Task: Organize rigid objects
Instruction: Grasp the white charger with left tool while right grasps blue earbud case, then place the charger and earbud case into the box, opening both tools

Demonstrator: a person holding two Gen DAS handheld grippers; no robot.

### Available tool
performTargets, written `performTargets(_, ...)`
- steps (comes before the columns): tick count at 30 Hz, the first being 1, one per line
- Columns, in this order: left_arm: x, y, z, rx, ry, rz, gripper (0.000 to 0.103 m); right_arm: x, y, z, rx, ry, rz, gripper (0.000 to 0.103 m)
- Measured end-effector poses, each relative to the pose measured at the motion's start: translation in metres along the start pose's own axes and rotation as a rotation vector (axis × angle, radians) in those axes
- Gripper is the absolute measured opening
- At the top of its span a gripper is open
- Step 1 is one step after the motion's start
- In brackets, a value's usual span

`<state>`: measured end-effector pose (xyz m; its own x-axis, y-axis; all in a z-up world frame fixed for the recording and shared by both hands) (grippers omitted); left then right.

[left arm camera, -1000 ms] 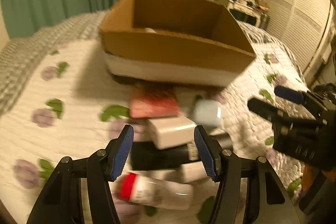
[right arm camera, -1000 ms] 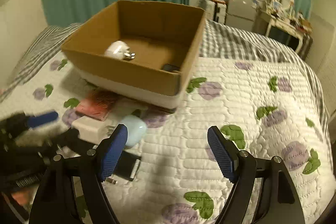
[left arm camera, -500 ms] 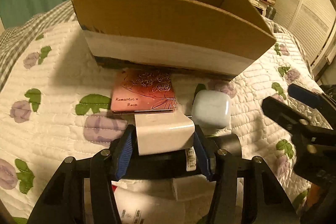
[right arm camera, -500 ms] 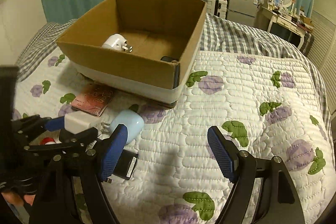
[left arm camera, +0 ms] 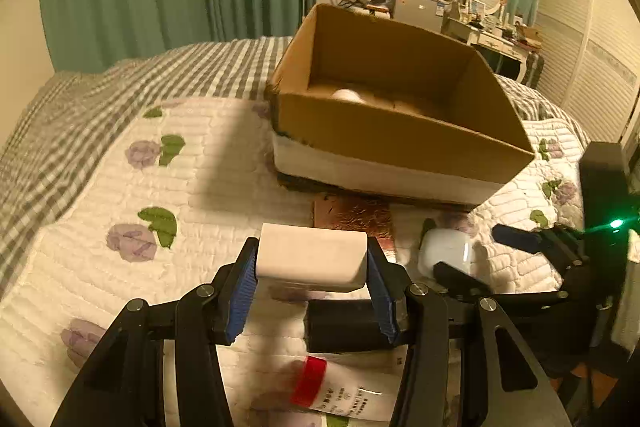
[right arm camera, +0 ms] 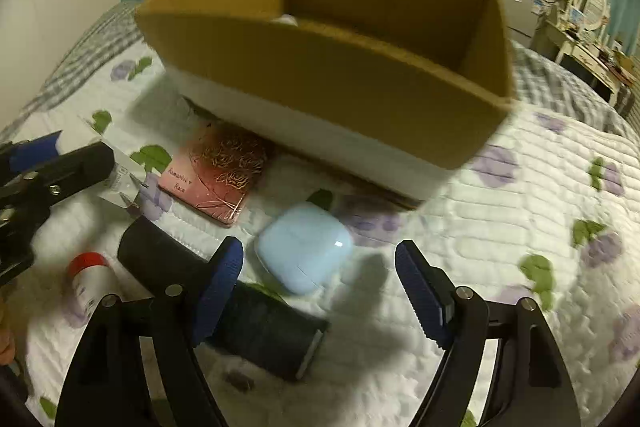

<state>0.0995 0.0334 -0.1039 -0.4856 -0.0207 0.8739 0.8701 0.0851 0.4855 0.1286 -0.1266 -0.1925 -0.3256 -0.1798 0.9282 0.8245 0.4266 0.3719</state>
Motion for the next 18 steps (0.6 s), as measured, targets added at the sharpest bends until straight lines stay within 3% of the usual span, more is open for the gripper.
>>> performTargets(5,-0.007,-0.002,-0.002,0.000,0.013,0.011,0.052,-0.018,0.004,0.010,0.037,-0.031,0.030,0.078)
performTargets(7,-0.006,-0.003,-0.003,-0.007,0.016,0.006,0.051,-0.017,0.003,0.011,0.050,-0.065,0.023,0.060)
performTargets(8,-0.006,-0.003,-0.003,-0.009,0.016,0.006,0.051,-0.015,0.002,0.011,0.051,-0.075,0.016,0.058)
performTargets(18,0.025,-0.004,-0.018,-0.040,0.015,-0.049,0.052,0.052,-0.015,0.004,0.029,-0.051,-0.104,0.057)
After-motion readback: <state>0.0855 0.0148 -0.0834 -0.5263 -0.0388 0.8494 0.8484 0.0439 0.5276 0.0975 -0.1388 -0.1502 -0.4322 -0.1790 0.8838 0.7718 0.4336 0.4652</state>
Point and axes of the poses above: each gripper's, at about its wrist camera, not at the fingertips, and x roughly against the way its jaws point, z to its left, y to its top, the point moved 2 cm from there along -x, roughly the way its jaws point, and after that the axes turned 14 degrees about z, right-handed, at the moved point
